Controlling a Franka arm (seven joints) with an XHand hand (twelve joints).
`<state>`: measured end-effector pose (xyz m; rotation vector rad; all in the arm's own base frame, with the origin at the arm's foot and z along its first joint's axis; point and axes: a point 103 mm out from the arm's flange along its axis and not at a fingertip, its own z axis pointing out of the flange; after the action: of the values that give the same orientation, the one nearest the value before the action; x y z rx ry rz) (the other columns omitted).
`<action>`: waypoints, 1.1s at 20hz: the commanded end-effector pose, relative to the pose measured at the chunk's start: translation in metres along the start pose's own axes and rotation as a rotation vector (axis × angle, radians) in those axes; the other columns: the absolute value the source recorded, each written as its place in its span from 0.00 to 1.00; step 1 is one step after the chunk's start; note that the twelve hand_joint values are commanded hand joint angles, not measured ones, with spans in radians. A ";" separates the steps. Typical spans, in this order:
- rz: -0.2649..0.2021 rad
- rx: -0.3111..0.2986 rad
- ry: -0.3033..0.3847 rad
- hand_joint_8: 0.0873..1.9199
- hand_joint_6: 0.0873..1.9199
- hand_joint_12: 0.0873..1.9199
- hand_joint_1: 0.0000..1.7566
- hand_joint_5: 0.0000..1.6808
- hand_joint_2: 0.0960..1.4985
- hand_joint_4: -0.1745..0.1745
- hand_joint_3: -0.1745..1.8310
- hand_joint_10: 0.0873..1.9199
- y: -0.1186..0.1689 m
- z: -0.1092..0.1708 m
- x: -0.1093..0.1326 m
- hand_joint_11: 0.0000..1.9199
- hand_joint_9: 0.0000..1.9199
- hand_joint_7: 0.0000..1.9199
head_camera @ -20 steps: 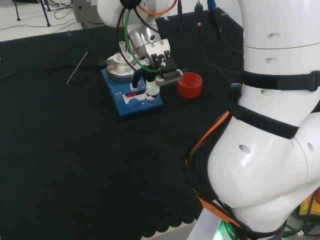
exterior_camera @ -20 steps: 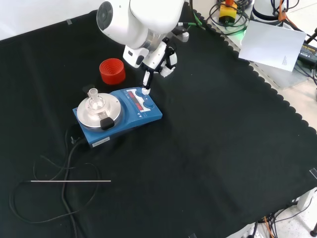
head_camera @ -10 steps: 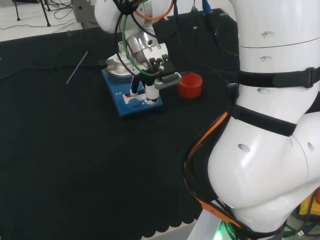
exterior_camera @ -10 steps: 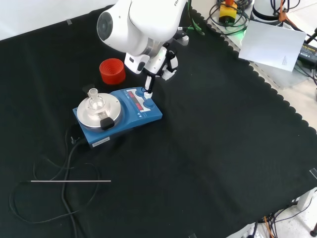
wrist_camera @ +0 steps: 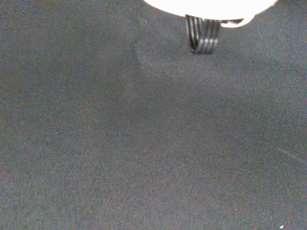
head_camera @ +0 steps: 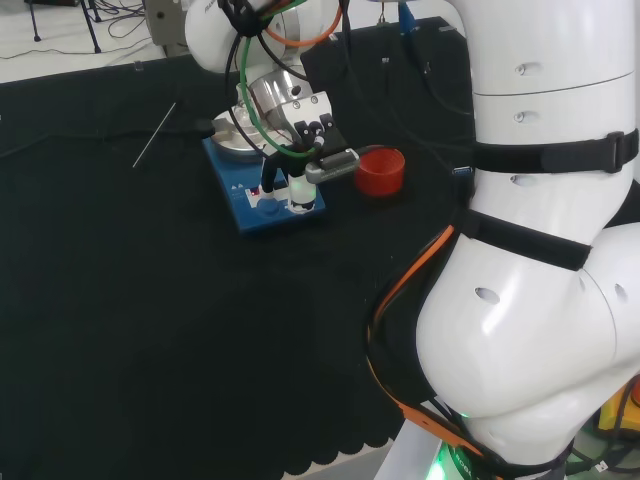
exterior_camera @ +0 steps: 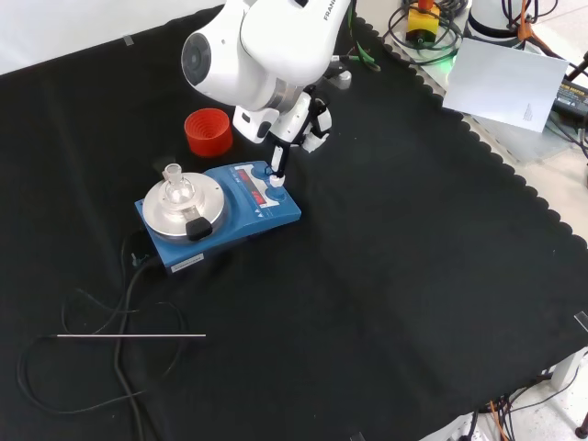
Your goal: Turn on the heater.
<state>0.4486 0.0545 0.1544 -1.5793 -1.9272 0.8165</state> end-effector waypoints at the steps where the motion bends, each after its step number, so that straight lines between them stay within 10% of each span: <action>1: -0.006 0.005 0.006 0.90 0.00 1.00 0.83 0.22 0.40 0.41 0.63 0.89 0.004 0.004 -0.004 1.00 0.99 0.90; 22: 0.003 0.009 0.017 0.90 0.00 1.00 0.83 0.22 0.39 0.41 0.64 0.90 0.010 0.008 -0.007 1.00 1.00 0.90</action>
<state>0.4492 0.0534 0.1439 -1.5789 -1.9135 0.8189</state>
